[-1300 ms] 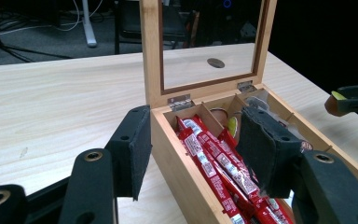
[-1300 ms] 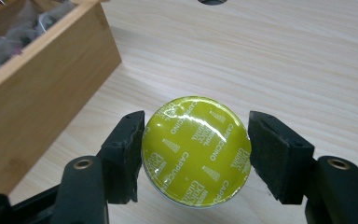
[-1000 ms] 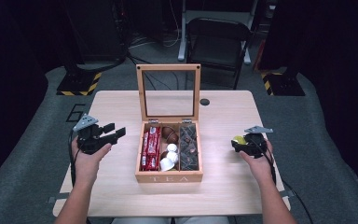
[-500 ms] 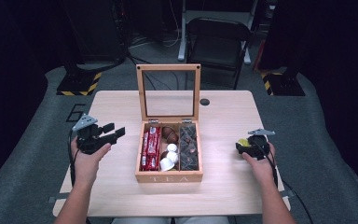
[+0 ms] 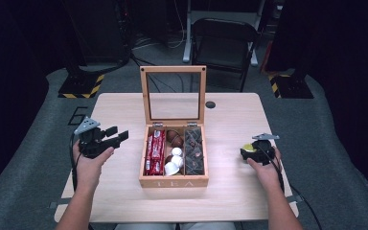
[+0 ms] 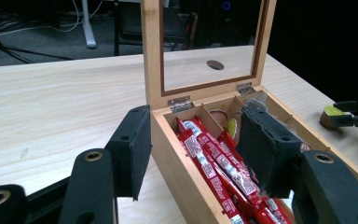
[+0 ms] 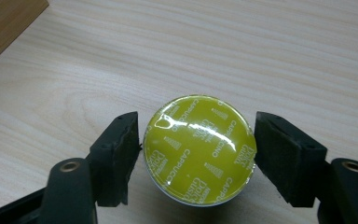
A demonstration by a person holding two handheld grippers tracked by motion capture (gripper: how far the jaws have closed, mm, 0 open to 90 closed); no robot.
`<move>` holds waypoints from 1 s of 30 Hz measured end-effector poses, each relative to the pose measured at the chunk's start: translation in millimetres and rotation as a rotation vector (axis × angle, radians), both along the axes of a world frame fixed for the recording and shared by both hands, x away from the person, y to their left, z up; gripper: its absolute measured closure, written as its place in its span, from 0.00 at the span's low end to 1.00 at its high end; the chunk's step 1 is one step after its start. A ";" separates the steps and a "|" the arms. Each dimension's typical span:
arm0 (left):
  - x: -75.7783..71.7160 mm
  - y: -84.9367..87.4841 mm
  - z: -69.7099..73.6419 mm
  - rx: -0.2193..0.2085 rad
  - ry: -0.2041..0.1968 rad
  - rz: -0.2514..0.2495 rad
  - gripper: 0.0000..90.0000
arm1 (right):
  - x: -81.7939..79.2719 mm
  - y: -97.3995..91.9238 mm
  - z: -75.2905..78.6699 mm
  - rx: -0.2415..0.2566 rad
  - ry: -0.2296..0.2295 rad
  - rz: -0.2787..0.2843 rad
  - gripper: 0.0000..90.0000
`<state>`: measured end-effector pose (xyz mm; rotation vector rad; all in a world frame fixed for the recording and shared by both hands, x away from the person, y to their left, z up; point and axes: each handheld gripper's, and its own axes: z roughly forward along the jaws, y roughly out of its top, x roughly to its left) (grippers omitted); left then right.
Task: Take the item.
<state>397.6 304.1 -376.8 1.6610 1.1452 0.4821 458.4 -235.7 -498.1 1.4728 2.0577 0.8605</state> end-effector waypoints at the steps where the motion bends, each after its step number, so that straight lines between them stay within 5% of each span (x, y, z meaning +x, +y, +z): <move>1: -0.1 0.0 0.1 0.000 0.000 0.000 0.49 | -0.2 0.1 0.0 0.004 0.002 -0.003 0.33; 21: -0.2 0.3 0.3 0.002 -0.001 0.000 0.49 | -5.9 1.6 15.6 0.013 -0.056 0.020 0.32; 30: -0.2 0.4 0.2 0.002 -0.003 0.005 0.49 | -3.0 7.2 39.6 0.147 -0.070 0.035 0.33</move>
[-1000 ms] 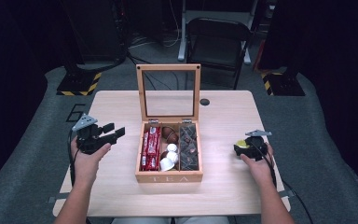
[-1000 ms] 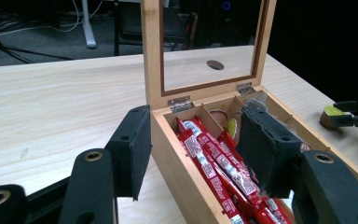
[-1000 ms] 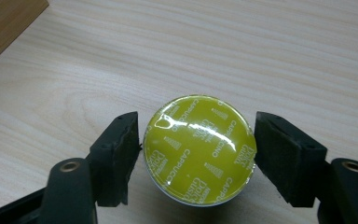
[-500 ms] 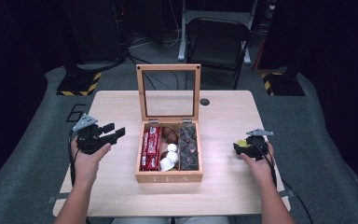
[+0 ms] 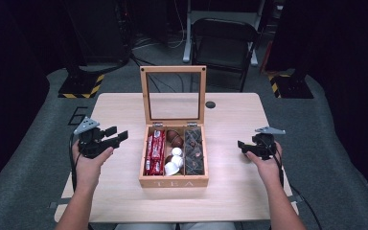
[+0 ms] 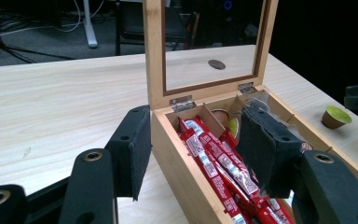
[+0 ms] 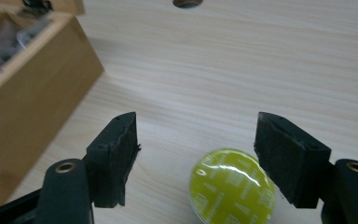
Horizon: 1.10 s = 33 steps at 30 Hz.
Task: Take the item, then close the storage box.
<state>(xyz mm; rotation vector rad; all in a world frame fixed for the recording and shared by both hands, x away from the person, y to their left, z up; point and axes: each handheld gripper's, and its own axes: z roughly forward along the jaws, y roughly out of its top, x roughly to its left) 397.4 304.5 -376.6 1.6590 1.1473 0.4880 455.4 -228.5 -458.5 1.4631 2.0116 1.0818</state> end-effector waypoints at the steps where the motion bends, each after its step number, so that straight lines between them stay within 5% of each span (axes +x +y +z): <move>1: 0.0 -0.5 0.1 -0.001 0.000 -0.001 0.49 | 0.6 0.9 2.5 0.002 -0.002 0.005 0.33; 15: 1.4 -2.9 0.0 0.009 0.001 -0.010 0.49 | 19.5 35.4 41.5 -0.057 -0.056 0.090 0.35; 33: 1.5 -1.9 -0.1 0.002 0.001 -0.012 0.49 | 39.5 80.6 103.8 -0.023 -0.107 0.185 0.37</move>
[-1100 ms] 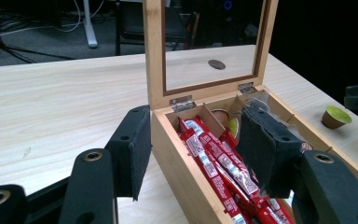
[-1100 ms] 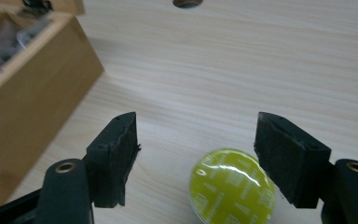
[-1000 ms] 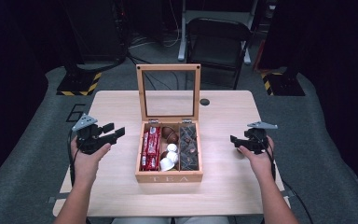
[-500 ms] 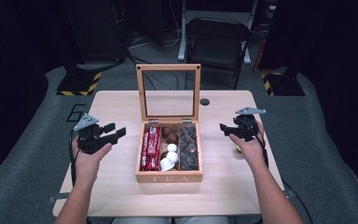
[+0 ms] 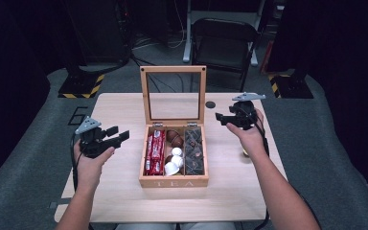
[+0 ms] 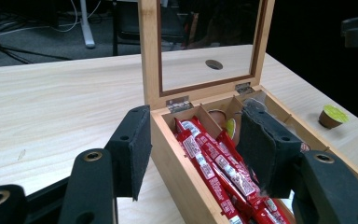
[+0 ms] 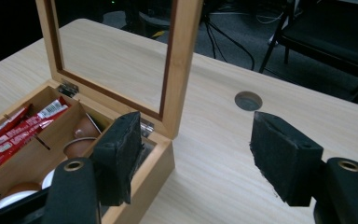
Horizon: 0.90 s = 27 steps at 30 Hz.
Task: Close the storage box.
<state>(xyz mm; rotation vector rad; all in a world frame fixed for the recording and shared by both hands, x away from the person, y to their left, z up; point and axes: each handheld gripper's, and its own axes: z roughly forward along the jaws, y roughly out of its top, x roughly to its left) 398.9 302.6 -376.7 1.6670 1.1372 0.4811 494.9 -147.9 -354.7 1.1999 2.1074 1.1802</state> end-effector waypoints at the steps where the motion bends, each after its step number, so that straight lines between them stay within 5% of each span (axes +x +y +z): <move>1: 0.0 0.0 0.2 0.000 0.002 -0.001 0.49 | 0.6 1.3 1.0 0.001 -0.003 0.003 0.37; 27: 3.4 0.7 0.1 -0.002 0.000 -0.008 0.49 | 35.5 44.2 24.3 -0.007 -0.016 0.059 0.42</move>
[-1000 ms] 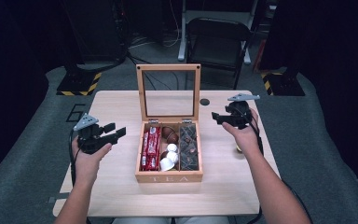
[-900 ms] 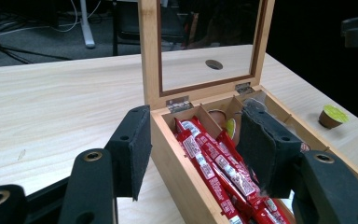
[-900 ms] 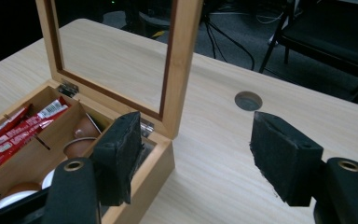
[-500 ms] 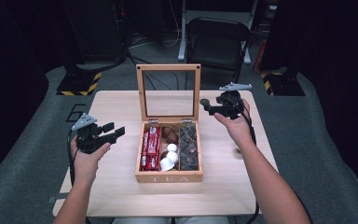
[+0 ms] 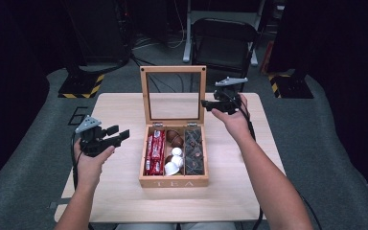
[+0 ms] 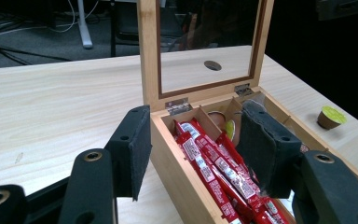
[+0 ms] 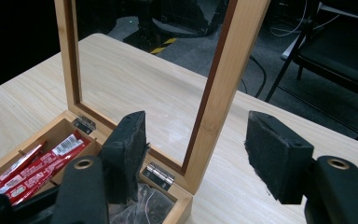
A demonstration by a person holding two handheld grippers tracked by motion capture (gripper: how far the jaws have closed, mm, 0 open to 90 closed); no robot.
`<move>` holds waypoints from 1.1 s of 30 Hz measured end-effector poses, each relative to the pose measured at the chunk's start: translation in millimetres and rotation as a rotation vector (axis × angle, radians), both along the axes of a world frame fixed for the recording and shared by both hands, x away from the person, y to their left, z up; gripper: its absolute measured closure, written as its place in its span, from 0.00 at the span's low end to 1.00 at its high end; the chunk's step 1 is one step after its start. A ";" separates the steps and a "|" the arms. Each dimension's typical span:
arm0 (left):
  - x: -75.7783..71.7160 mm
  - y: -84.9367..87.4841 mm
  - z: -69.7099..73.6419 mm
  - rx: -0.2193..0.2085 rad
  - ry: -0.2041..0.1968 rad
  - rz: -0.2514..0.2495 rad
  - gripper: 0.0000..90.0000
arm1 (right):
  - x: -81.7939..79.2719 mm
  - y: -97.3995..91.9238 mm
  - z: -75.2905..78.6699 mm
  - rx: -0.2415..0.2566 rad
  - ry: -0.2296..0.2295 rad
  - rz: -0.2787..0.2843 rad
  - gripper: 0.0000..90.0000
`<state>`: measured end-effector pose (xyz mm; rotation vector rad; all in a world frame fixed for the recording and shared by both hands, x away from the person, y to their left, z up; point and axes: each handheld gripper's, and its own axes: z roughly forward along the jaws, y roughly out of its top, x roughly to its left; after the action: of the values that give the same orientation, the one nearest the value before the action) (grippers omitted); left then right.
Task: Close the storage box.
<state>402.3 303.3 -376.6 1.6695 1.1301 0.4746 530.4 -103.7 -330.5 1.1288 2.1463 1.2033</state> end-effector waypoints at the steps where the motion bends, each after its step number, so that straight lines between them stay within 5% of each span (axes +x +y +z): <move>1: -0.1 -0.1 -0.1 -0.003 0.000 0.001 0.49 | 1.6 0.6 -0.6 0.003 0.004 0.000 0.42; 12: -0.6 0.4 -0.5 0.005 0.003 0.001 0.49 | 23.3 6.4 -14.1 0.011 0.041 -0.012 0.41; 33: -1.3 3.5 -1.2 0.001 0.003 0.006 0.49 | 49.4 22.4 -45.8 -0.054 0.084 -0.044 0.39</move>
<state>401.0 306.8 -377.8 1.6684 1.1374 0.4761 579.8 -81.3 -376.3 1.2163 2.1906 1.0903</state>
